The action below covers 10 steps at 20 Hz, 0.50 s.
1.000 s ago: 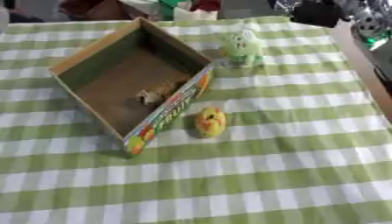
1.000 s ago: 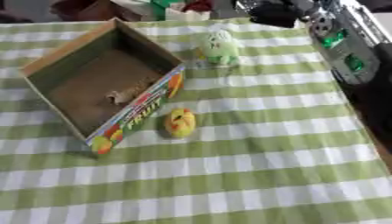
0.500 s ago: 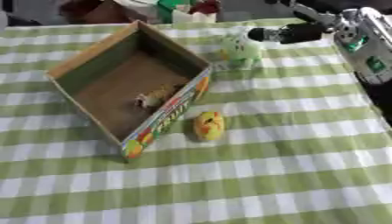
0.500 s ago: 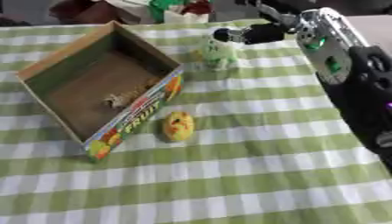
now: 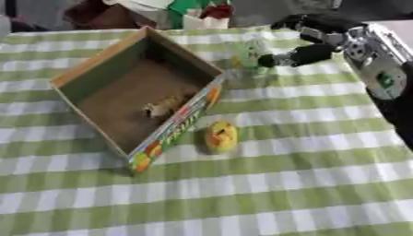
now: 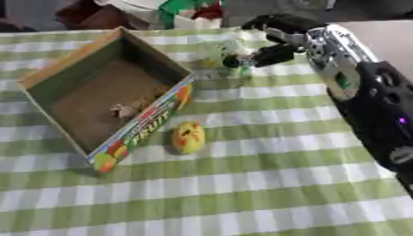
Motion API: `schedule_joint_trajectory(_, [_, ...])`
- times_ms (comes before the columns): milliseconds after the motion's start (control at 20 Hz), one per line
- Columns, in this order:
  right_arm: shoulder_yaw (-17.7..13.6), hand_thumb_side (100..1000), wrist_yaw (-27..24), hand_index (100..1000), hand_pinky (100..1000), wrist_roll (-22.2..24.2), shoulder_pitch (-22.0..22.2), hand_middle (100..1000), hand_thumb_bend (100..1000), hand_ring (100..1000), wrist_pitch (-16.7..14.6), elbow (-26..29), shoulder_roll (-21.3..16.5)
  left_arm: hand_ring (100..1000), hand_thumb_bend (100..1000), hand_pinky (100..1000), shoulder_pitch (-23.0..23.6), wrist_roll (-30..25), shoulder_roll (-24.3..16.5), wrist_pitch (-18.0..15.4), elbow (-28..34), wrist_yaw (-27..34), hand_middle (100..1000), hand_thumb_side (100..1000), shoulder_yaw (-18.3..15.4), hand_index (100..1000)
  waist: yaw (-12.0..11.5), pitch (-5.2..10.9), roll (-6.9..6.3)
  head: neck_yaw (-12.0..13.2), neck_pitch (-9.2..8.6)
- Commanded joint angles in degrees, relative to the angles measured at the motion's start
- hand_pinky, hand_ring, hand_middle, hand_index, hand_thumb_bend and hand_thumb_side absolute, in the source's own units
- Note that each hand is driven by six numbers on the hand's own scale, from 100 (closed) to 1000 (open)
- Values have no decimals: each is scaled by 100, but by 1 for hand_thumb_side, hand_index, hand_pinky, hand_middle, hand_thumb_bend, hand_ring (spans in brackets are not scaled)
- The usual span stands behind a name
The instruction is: Pick up objects on the table and place them in the box.
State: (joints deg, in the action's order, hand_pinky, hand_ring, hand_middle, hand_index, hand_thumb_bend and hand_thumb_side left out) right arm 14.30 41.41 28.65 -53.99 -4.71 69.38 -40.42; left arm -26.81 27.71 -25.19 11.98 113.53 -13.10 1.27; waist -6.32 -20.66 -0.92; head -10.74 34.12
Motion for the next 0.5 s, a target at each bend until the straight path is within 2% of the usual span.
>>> schedule_joint_trajectory(50, [-14, 1000, 1, 1000, 945, 72, -147, 939, 736, 1000, -23, -44, -58, 664, 100, 591, -52, 2, -73, -3, 106, 45, 691, 1000, -16, 837, -16, 96, 7, -12, -71])
schedule_joint_trajectory(400, [-18, 1000, 275, 1000, 937, -199, -235, 935, 705, 994, 22, -404, 151, 662, 100, 590, -71, -15, -42, -5, 106, 63, 683, 1000, 2, 837, -88, 40, 5, -50, -99])
schedule_joint_trajectory(500, [-11, 1000, 380, 1000, 928, -331, -252, 927, 663, 986, 41, -484, 187, 661, 100, 590, -80, -13, -36, -8, 106, 69, 682, 1000, 6, 837, -107, 22, 8, -76, -113])
